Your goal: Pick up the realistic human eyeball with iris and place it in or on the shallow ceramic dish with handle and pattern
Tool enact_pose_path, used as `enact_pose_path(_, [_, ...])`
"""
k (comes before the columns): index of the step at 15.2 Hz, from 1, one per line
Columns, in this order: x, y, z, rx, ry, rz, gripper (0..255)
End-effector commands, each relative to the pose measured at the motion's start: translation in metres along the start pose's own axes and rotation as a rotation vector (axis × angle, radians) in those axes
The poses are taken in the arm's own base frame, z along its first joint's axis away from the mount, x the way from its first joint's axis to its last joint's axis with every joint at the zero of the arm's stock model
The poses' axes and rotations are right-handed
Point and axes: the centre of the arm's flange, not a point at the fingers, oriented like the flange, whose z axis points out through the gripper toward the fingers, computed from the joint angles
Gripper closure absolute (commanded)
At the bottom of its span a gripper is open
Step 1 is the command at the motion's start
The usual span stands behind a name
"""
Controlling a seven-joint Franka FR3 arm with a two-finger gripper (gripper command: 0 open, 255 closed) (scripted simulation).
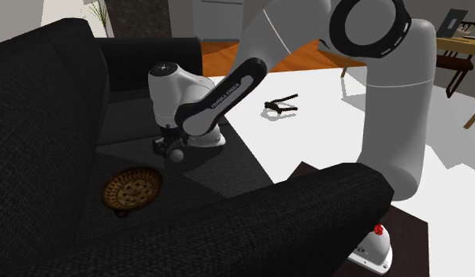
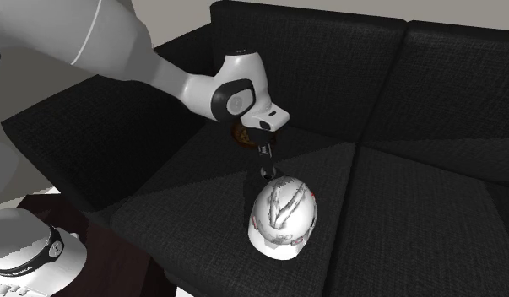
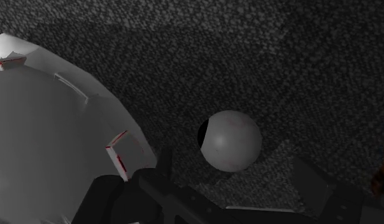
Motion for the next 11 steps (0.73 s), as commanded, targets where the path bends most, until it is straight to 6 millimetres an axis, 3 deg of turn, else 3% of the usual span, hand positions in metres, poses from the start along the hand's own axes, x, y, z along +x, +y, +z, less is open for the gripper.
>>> enact_pose_path(1, [-0.001,0.0,0.011,0.0,0.001,0.0,0])
enact_pose_path(3, [-0.001,0.0,0.025,0.0,0.001,0.0,0])
enact_pose_path(11, [-0.001,0.0,0.025,0.0,0.001,0.0,0])
